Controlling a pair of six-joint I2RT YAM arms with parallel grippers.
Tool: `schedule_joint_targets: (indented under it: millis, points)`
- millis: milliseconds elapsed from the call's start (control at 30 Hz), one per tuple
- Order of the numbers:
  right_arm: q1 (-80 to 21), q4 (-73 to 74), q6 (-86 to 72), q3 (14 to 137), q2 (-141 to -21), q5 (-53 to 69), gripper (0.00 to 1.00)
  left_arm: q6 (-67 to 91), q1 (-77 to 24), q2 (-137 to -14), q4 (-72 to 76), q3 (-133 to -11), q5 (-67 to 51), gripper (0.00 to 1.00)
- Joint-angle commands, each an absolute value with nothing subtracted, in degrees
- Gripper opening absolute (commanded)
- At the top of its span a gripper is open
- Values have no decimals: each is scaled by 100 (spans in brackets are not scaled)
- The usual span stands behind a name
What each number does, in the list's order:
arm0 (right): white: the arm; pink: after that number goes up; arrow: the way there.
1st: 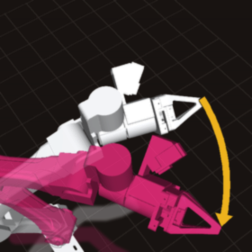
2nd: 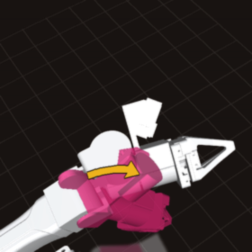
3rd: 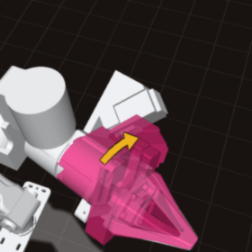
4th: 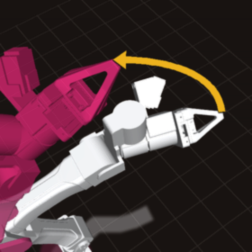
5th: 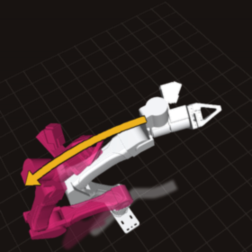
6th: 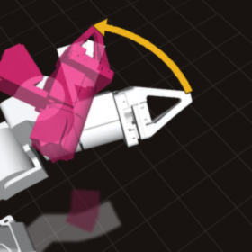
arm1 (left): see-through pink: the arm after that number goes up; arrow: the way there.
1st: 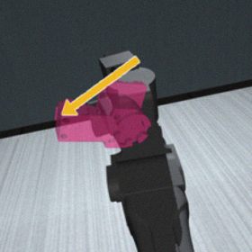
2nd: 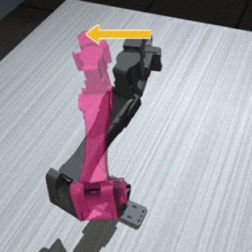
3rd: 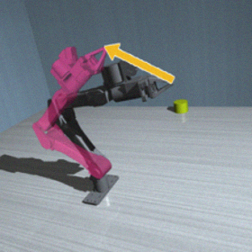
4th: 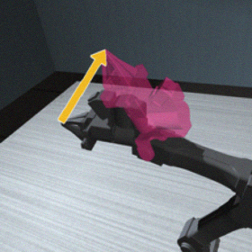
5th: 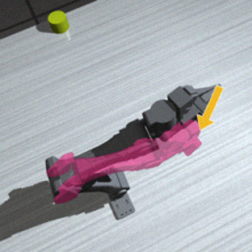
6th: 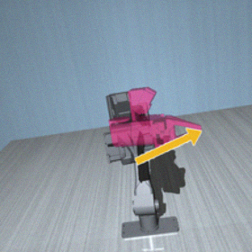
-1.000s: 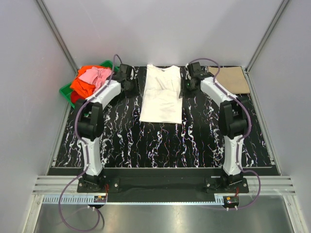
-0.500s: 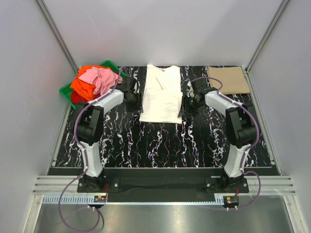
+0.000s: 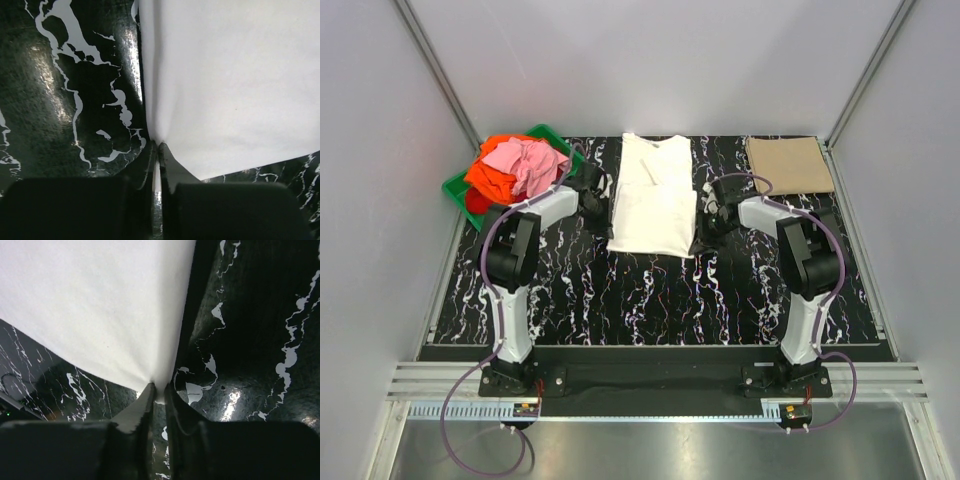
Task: Fold and stack the t-shirts
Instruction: Fold the tshirt
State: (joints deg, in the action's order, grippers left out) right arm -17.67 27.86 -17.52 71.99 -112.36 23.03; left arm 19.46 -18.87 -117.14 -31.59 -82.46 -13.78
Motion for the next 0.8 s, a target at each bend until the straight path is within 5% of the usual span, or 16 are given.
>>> schedule_joint_targets:
  millis: [0, 67, 567, 667, 767]
  points:
    - [-1775, 2497, -1758, 6970, -11075, 2408, 16, 1951, -1907, -11567, -3059, -8148, -1704, 0]
    - [-1775, 2400, -1863, 6751, -10961, 2382, 0, 2039, -1933, -11453, -3059, -7946, -1740, 0]
    - [-1854, 2216, -3583, 3412, -8062, 2495, 3, 2838, -3101, -8836, -3050, -5029, -1512, 0]
    - [-1986, 2197, -4076, 2972, -7227, 2619, 14, 3111, -3348, -8352, -3059, -4562, -1433, 11]
    - [-2013, 2425, -4218, 2848, -6761, 2541, 26, 3208, -3401, -7956, -3050, -4430, -1407, 34]
